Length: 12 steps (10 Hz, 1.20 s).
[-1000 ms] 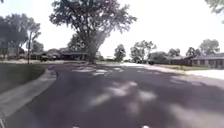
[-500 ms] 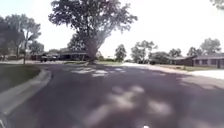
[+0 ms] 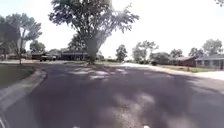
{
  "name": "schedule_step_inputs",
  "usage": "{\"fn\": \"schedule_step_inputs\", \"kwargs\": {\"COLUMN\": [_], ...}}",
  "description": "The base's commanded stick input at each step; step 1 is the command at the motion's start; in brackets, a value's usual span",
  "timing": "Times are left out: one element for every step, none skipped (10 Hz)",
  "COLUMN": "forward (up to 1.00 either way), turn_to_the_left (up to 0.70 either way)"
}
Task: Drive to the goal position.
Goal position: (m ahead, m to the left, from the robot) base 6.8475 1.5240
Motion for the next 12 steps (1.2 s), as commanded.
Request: {"fn": "schedule_step_inputs", "kwargs": {"forward": [1.0,1.0,1.0,1.0,1.0,1.0,1.0,1.0,1.0,1.0,1.0,1.0], "turn_to_the_left": [0.0,0.0,0.0,0.0,0.0,0.0,0.0,0.0,-0.01,-0.01,0.0,0.0]}}
